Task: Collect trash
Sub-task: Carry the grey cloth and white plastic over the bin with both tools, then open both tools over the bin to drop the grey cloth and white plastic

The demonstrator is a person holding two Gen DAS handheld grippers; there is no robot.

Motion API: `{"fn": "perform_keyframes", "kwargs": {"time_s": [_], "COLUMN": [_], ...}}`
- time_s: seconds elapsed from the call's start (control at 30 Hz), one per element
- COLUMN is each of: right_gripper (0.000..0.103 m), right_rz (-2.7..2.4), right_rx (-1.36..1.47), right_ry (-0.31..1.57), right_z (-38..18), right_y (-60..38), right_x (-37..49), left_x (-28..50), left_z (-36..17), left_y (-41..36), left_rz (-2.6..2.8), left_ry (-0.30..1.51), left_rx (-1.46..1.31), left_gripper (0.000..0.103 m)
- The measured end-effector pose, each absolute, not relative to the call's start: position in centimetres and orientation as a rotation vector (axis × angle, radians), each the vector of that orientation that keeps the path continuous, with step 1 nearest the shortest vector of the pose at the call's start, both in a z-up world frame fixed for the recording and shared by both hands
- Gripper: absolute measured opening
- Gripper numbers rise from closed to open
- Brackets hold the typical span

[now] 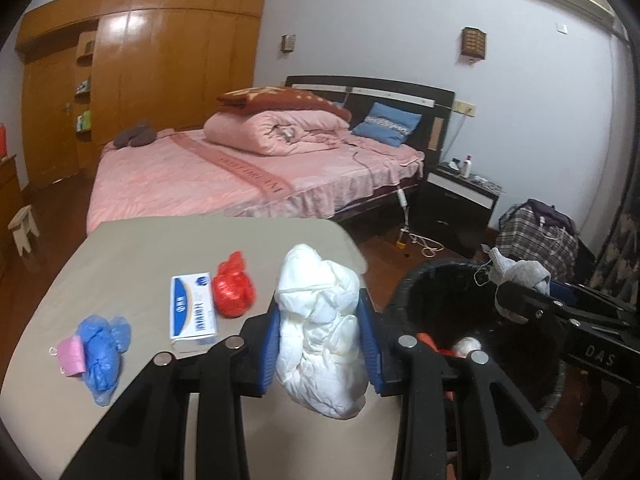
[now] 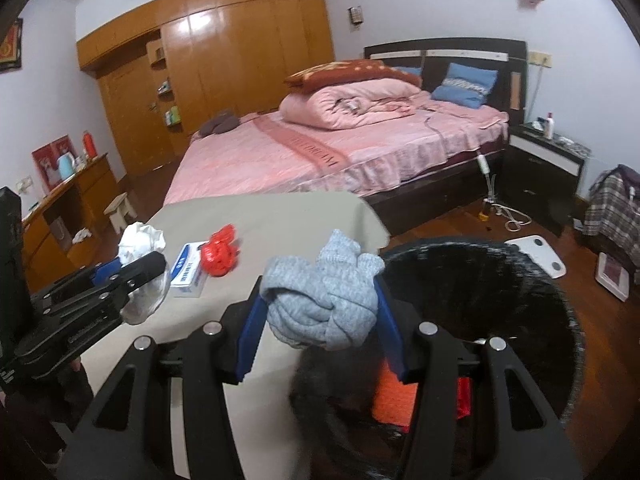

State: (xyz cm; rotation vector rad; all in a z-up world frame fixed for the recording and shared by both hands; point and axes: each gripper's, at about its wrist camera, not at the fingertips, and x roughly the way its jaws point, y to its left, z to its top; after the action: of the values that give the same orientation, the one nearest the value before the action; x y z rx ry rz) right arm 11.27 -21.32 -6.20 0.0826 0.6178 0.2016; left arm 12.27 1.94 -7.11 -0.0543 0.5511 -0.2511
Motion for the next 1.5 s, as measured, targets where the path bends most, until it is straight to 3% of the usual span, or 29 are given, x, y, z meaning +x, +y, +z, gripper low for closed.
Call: {"fn": "perform_keyframes", "kwargs": {"time_s": [0.57, 1.23, 1.4, 1.5], "right_gripper": [0.050, 0.050, 0.053, 0.064], "right_rz": [0.035, -0.067, -0.083, -0.096], "right_rx": [0.105, 0.123, 0.130, 0.116], "right_ry": [0.590, 0.610, 0.616, 0.624], "right_z": [-6.2, -8.2, -8.9, -9.2], "right_y": [-28.7, -33.8, -34.9, -35.2], "right_x": [8.7, 9.5, 10.2, 10.8], "left_x": [11.2, 14.6, 15.6, 16.2], "left_z": [-5.6, -8.1, -9.0, -9.6], "left_y": [-5.3, -12.2, -13.3, -13.7], "left_rz": [-0.401, -0.544, -0.565, -0.583], "left_ry": [0.537, 0.585, 0.601, 0.617], "left_rx": [-0.016, -0.014, -0.015, -0.021], "left_gripper": [0.036, 0.036, 0.041, 0.052]}}
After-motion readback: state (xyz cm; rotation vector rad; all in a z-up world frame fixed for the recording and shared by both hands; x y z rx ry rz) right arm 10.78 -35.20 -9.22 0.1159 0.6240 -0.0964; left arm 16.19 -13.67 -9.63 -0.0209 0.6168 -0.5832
